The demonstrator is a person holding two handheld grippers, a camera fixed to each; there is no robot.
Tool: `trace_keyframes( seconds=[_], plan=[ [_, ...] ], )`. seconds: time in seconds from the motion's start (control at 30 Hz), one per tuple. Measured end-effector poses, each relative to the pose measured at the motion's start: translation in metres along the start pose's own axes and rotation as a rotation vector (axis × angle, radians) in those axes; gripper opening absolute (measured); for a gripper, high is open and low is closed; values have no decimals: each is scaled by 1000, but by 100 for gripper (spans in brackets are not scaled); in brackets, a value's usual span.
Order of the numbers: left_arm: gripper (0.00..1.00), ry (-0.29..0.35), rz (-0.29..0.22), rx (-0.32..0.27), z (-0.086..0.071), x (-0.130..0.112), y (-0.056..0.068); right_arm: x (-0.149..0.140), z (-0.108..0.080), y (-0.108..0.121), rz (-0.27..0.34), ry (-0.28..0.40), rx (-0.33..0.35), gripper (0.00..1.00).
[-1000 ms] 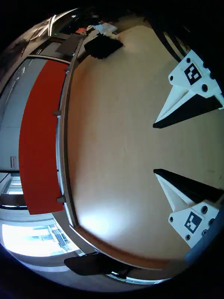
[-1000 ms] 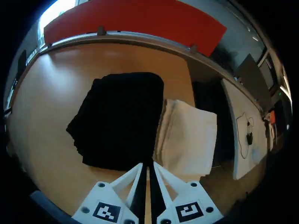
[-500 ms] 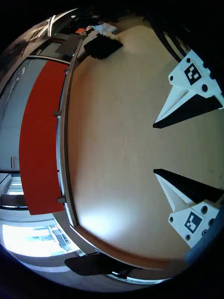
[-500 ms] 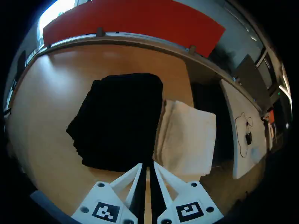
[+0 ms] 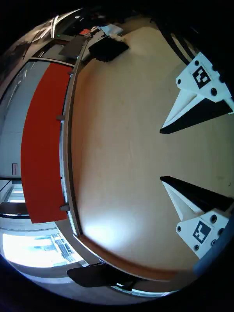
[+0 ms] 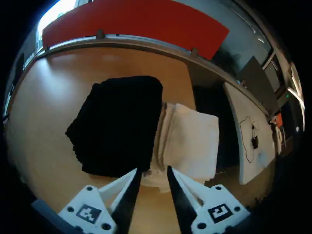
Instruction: Fold towel
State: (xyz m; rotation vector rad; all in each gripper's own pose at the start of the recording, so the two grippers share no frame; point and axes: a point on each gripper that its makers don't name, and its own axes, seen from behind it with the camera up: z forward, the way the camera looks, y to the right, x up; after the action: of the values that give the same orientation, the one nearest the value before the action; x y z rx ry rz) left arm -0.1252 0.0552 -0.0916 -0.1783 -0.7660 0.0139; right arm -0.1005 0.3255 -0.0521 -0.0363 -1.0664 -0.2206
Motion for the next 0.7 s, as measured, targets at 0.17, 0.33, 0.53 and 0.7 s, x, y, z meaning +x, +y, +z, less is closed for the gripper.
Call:
trace_keyframes(
  seconds=[0.17,0.33,0.53,0.7],
  plan=[
    [80,3,-2,-2,0,0,0,-2,-3,-2,1,8,-5,97],
    [80,8,-2,-4,-1,1,0,-2,-7,-6,7,21,-7,97],
    [80,13,-5,-5,-2,2,-2,3,-13,-16,21,55,0,97],
    [80,20,-10,-3,-3,4,-4,11,-21,-29,41,98,21,97]
  ],
)
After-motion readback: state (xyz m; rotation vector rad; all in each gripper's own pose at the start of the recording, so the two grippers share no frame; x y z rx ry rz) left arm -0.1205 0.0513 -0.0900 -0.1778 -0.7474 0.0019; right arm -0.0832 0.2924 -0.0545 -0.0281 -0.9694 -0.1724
